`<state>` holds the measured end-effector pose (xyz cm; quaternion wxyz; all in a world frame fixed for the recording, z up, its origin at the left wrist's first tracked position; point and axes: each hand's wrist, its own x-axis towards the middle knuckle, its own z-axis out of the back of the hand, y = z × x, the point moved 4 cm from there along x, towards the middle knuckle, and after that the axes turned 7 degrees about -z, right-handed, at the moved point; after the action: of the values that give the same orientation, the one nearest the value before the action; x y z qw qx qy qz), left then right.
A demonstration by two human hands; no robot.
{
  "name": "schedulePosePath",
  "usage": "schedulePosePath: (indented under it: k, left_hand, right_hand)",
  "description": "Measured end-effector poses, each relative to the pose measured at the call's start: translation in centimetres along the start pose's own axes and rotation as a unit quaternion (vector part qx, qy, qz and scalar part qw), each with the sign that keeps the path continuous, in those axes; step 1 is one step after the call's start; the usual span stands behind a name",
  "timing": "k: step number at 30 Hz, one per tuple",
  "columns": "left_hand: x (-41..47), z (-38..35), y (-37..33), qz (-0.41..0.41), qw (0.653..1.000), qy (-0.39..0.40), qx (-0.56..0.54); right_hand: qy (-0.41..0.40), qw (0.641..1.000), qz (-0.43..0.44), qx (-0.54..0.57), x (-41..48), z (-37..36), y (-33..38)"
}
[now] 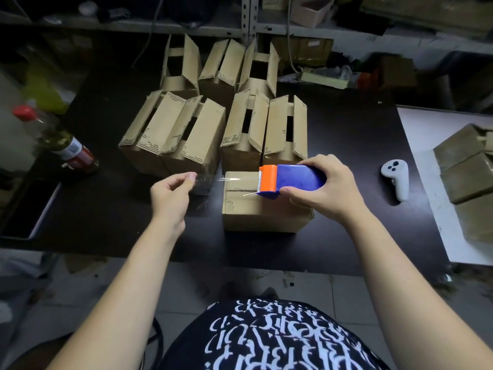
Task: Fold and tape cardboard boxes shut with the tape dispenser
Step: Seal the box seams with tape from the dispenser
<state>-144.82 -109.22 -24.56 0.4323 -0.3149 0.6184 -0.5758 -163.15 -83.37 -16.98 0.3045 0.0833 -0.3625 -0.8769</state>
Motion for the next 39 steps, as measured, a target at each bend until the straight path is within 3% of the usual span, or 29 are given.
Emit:
schedulePosePath:
  k: [15,19,22,24,26,28,30,39]
  left_hand:
    - [-0.5,-3.0,6.8,0.125,0.991,0.03,0.028]
    - [-1.4,-3.9,8.1,0.133,0.985,0.046,0.1]
    - [-1.1,-3.2,7.1,0.088,0.982,0.028,0.165]
    - [-0.8,-3.1,4.9,0.001,0.987,0.058,0.152]
    - [-1.0,-4.0,1.8,-0.118,0.969,0.158,0.152]
    - [-1.7,-5.2,0.3,-0.178,0.918,0.281,0.217]
    - [-1.8,-5.9,0.4,-0.175,0.88,0.357,0.258]
    - [-0.3,-6.0,0.8,-0.173,0.865,0.393,0.26]
  right_hand:
    - [0.014,1.0,-0.007,-0.015,0.0,0.3,-0.2]
    - [0.013,1.0,0.003,-0.022,0.3,-0.6,0.2]
    - [0.002,1.0,-0.006,-0.015,0.6,-0.4,-0.2]
    - [0.005,1.0,-0.005,-0.015,0.7,-0.2,-0.3]
    - [0.012,1.0,0.003,-0.017,0.7,-0.2,-0.2]
    - [0.019,1.0,0.014,-0.016,0.8,-0.1,0.0]
    - [0.027,0.999,0.021,-0.014,1.1,0.1,0.2]
    - [0.071,0.997,0.023,-0.022,1.7,0.5,-0.4]
